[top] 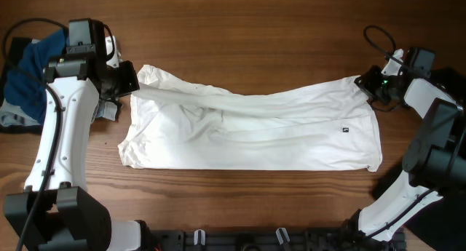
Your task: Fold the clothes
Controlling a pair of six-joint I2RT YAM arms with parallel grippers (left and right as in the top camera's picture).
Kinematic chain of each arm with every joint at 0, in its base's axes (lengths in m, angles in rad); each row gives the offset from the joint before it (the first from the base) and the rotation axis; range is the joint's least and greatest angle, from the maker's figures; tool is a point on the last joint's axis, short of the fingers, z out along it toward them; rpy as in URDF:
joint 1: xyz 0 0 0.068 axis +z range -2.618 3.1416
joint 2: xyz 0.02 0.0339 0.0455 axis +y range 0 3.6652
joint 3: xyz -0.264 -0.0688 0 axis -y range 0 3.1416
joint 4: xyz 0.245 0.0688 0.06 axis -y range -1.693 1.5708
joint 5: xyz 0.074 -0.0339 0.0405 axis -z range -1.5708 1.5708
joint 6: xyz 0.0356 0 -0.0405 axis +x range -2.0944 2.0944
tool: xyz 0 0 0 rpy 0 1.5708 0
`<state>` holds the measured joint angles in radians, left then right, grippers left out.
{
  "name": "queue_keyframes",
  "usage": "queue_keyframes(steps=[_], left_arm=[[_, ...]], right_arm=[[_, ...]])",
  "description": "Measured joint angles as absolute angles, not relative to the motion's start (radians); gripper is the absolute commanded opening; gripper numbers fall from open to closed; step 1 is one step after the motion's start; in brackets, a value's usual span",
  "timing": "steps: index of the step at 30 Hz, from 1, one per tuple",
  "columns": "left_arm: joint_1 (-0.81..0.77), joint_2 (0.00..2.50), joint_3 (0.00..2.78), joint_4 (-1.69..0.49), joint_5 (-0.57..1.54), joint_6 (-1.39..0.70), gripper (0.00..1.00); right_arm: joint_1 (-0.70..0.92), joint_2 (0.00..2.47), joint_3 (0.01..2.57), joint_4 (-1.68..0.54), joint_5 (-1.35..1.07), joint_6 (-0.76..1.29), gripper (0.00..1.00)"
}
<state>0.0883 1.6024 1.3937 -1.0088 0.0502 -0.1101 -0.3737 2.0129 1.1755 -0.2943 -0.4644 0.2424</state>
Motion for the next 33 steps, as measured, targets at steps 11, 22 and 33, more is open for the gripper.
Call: queue_keyframes(steps=[11, 22, 33], left_arm=[[0.088, 1.602, 1.394, -1.009, 0.05, -0.11, 0.04], [0.088, 1.602, 1.394, -1.078, 0.05, -0.11, 0.04], [0.088, 1.602, 1.393, -1.217, 0.049, -0.11, 0.04]], right_arm=[[-0.416, 1.983, 1.175, -0.236, -0.539, 0.233, 0.04], [-0.427, 1.78, 1.18, -0.337, -0.565, 0.207, 0.04], [-0.484, 1.627, 1.184, -0.683, -0.441, 0.22, 0.04]])
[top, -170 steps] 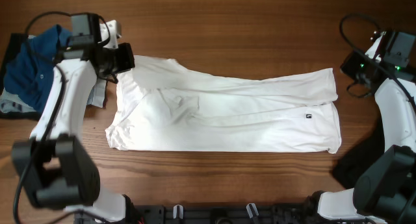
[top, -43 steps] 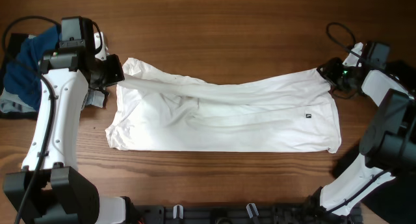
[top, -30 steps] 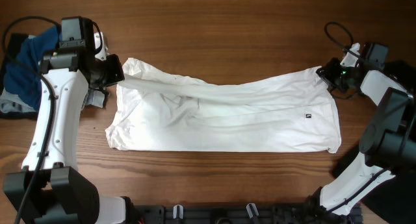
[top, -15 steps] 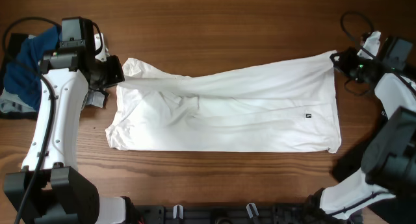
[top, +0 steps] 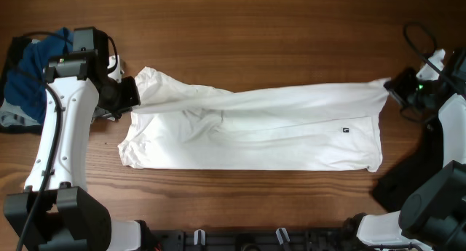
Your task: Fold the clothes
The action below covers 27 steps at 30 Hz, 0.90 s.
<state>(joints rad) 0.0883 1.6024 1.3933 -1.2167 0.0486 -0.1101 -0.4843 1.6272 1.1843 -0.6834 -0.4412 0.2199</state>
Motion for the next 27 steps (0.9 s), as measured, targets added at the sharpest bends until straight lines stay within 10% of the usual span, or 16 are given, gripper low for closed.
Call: queue_keyframes(steps=[19, 23, 27], left_arm=[[0.142, 1.602, 1.279, -1.302, -0.087, -0.186, 0.04], [0.167, 1.602, 1.278, -1.298, -0.098, -0.199, 0.55], [0.171, 1.602, 1.278, -1.296, -0.108, -0.213, 0.56]], right_arm=[[-0.488, 1.626, 1.184, -1.011, -0.075, 0.261, 0.07], [-0.488, 1.626, 1.184, -1.038, -0.058, 0.263, 0.6], [-0.488, 1.626, 1.184, -1.031, -0.038, 0.262, 0.71]])
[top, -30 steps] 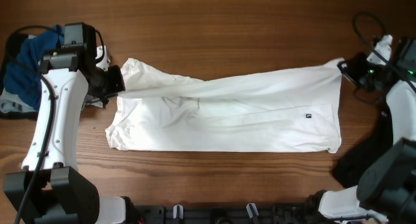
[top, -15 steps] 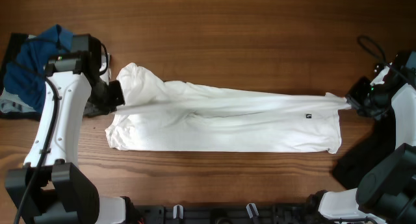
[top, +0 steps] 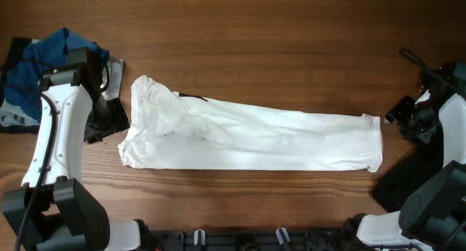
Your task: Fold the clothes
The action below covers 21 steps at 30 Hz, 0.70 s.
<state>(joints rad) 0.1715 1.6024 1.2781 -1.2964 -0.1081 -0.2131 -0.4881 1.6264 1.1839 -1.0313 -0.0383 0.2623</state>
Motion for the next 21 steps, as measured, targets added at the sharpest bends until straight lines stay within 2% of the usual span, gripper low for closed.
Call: queue_keyframes(steps=[6, 10, 15, 21], left_arm=[[0.171, 1.602, 1.278, -1.232, -0.102, -0.216, 0.55], [0.171, 1.602, 1.278, -1.178, -0.064, -0.216, 0.45], [0.165, 1.602, 1.273, -1.129, 0.067, -0.172, 0.54], [0.093, 1.602, 1.154, -1.066, 0.167, -0.139, 0.53]], right_arm=[[-0.488, 1.626, 1.184, -0.963, -0.047, 0.26, 0.75], [-0.488, 1.626, 1.184, -0.922, -0.094, 0.25, 0.75], [-0.488, 1.626, 1.184, -0.888, -0.199, 0.187, 0.75], [-0.488, 1.626, 1.184, -0.885, -0.285, 0.142, 0.76]])
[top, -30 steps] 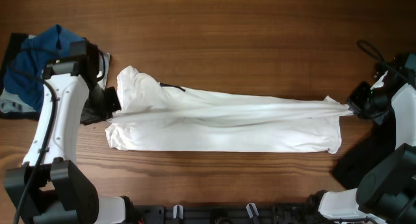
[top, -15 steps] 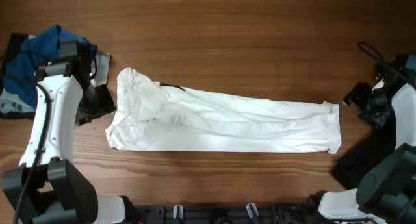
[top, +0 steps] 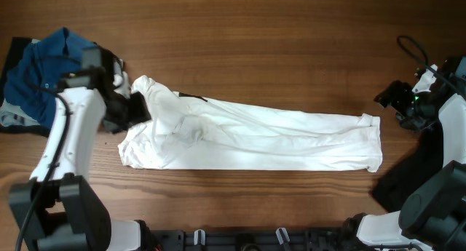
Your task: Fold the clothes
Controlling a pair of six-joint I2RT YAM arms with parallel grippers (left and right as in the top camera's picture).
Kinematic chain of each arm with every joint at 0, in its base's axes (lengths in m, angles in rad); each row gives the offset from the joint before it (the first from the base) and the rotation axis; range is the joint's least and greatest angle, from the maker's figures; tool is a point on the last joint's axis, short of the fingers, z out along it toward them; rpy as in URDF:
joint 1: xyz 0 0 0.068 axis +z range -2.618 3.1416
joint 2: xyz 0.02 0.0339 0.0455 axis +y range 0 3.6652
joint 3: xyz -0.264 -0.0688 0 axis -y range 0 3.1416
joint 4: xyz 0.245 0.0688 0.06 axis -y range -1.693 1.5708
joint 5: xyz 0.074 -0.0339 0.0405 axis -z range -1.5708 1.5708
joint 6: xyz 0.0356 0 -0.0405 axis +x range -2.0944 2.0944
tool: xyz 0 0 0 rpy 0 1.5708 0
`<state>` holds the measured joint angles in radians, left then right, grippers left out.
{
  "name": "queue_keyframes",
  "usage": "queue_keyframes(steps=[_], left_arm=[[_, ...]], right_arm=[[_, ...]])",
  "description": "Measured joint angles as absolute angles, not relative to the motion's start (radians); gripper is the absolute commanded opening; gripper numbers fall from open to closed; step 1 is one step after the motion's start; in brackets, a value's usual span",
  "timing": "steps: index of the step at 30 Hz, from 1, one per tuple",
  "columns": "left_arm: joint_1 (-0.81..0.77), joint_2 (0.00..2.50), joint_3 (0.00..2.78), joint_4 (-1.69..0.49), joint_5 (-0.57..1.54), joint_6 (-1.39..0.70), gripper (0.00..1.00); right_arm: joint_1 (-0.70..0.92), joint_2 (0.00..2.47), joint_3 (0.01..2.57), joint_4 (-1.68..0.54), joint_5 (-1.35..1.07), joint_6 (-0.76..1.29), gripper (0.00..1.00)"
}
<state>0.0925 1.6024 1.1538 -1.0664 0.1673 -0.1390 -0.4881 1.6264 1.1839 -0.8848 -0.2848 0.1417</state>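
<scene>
A long white garment (top: 255,138) lies flat across the table, folded lengthwise, running from the left to its hem at the right (top: 373,142). My left gripper (top: 137,109) rests at the garment's upper left end, its dark fingers over the cloth edge; the overhead view does not show whether they pinch it. My right gripper (top: 387,98) hovers just right of and above the hem corner, apart from the cloth, its fingers spread with nothing between them.
A heap of blue clothes (top: 44,65) lies at the far left, beside the left arm. A dark cloth (top: 397,182) sits at the lower right edge. A black cable (top: 411,51) loops near the right arm.
My left gripper moved right and up, from left of the garment onto its upper left end. The right gripper shifted slightly left and up toward the hem. The garment lies the same.
Both grippers first held the garment's upper edge at its two ends, the cloth half spread. Then they stood further apart with that edge stretched taut. Later the garment lay folded lengthwise and both grippers were off it. Now the left one is back at the left end.
</scene>
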Motion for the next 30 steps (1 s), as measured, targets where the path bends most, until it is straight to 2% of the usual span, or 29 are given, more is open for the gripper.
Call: queue_keyframes(steps=[2, 6, 9, 10, 11, 19, 21, 26, 30], left_arm=[[0.079, 1.602, 1.079, -1.023, 0.182, -0.14, 0.51], [0.078, 1.602, 0.95, -0.923, 0.197, -0.152, 0.38], [0.078, 1.602, 0.908, -0.869, 0.21, -0.163, 0.2], [0.078, 1.602, 0.902, -0.85, 0.213, -0.162, 0.06], [0.078, 1.602, 0.898, -0.839, 0.213, -0.165, 0.04], [0.083, 1.602, 0.896, -0.817, 0.117, -0.17, 0.04], [0.104, 1.602, 0.896, -0.823, 0.072, -0.186, 0.04], [0.175, 1.602, 0.896, -0.822, 0.036, -0.201, 0.04], [0.217, 1.602, 0.896, -0.822, 0.035, -0.205, 0.2]], right_arm=[[-0.488, 1.626, 1.184, -0.885, -0.295, 0.134, 0.76], [-0.488, 1.626, 1.184, -0.885, -0.303, 0.133, 0.77], [-0.488, 1.626, 1.184, -0.883, -0.294, 0.14, 0.77], [-0.488, 1.626, 1.182, -0.879, -0.289, 0.142, 0.77], [-0.488, 1.626, 1.18, -0.874, -0.286, 0.145, 0.77], [-0.488, 1.626, 1.14, -0.858, -0.279, 0.156, 0.79], [-0.488, 1.627, 1.113, -0.846, -0.277, 0.156, 0.87], [-0.492, 1.644, 1.058, -0.82, -0.245, 0.192, 0.89], [-0.535, 1.709, 1.026, -0.812, -0.227, 0.22, 0.89]])
